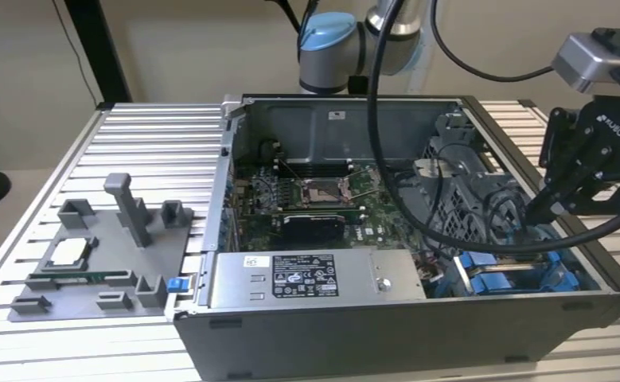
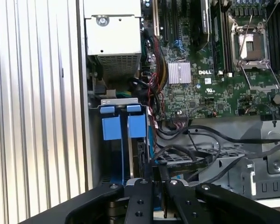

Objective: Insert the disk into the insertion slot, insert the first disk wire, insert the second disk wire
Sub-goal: 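Insert the second disk wire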

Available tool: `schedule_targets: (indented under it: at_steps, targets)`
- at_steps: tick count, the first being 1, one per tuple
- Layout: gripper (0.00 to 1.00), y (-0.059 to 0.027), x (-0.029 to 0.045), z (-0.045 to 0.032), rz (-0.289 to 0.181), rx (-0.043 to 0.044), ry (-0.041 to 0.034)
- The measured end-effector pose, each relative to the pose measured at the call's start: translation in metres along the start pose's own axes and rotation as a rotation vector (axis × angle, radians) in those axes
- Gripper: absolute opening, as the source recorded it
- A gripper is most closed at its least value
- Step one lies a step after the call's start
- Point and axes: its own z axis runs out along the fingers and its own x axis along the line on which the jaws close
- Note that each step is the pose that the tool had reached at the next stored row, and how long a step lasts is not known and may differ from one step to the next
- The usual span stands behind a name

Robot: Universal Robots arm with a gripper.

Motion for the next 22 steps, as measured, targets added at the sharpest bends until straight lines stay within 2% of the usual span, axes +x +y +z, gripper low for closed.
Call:
schedule_targets:
  at_steps: [2, 6, 15, 22]
  targets:
    - [0.00, 0.0020, 0.0007, 0.0021, 0.000, 0.0040, 0.0000]
    - [0.00, 0.0073, 0.0017, 0.0083, -0.002, 0.0199, -0.0016]
    - [0.00, 0.0179, 0.0038, 0.0212, -0.007, 0.0709, -0.0058]
    - [0.00, 0.0181, 0.0048, 0.0315, -0.009, 0.0920, -0.0076]
